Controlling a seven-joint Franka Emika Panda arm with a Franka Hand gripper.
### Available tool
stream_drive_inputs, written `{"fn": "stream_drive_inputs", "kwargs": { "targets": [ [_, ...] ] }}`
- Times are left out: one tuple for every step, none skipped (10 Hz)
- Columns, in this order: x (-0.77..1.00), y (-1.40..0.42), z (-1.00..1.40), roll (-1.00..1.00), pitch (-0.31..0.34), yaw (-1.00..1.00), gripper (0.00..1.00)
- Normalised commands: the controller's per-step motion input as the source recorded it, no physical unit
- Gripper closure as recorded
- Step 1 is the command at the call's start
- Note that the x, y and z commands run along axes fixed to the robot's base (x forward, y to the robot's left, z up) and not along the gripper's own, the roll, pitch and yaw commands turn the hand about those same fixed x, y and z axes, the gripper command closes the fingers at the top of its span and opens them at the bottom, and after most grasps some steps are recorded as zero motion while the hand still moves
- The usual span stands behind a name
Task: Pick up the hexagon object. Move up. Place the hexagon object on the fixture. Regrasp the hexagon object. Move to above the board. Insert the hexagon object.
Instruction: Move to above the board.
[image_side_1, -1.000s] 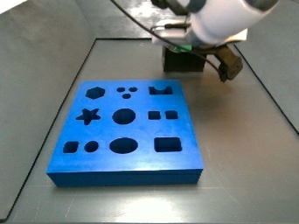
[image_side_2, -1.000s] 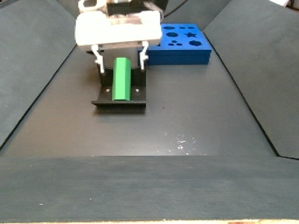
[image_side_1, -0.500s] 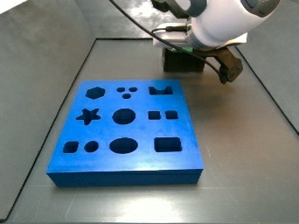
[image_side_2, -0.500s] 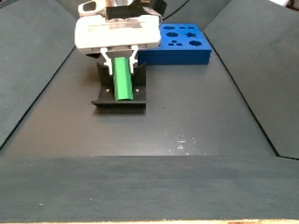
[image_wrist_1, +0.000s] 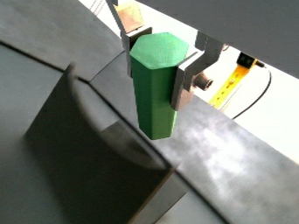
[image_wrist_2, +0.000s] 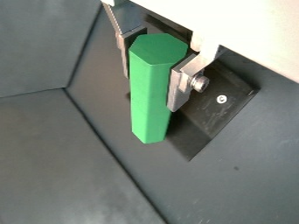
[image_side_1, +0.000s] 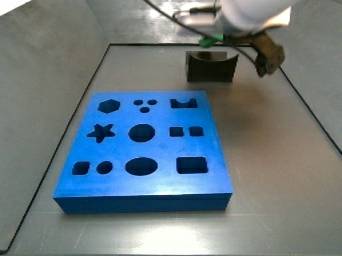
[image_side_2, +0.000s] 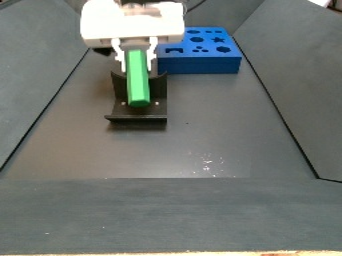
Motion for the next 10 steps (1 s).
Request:
{"fn": "stream_drive_inputs", "kwargs": {
  "targets": [
    [-0.09, 0.07, 1.00, -0.02, -0.116, -0.09, 1.00],
    [-0.09, 0.07, 1.00, -0.05, -0.073, -0.12, 1.00],
    [-0.09, 0.07, 1.00, -0.07, -0.042, -0.13, 1.00],
    [-0.09, 0.07, 1.00, -0.09, -0.008, -0.13, 1.00],
    [-0.10, 0.07, 1.00, -0.10, 0.008, -0.12, 1.00],
    [-0.10, 0.06, 1.00, -0.12, 0.026, -0.10, 1.00],
    [-0.10, 0.06, 1.00, -0.12, 0.033, -0.08, 1.00],
    [-0.10, 0.06, 1.00, -0.12, 0.036, -0.06, 1.00],
    [-0.10, 0.06, 1.00, -0.12, 0.040, -0.04, 1.00],
    [-0.10, 0.06, 1.00, -0.11, 0.035, -0.03, 1.00]
  ]
}}
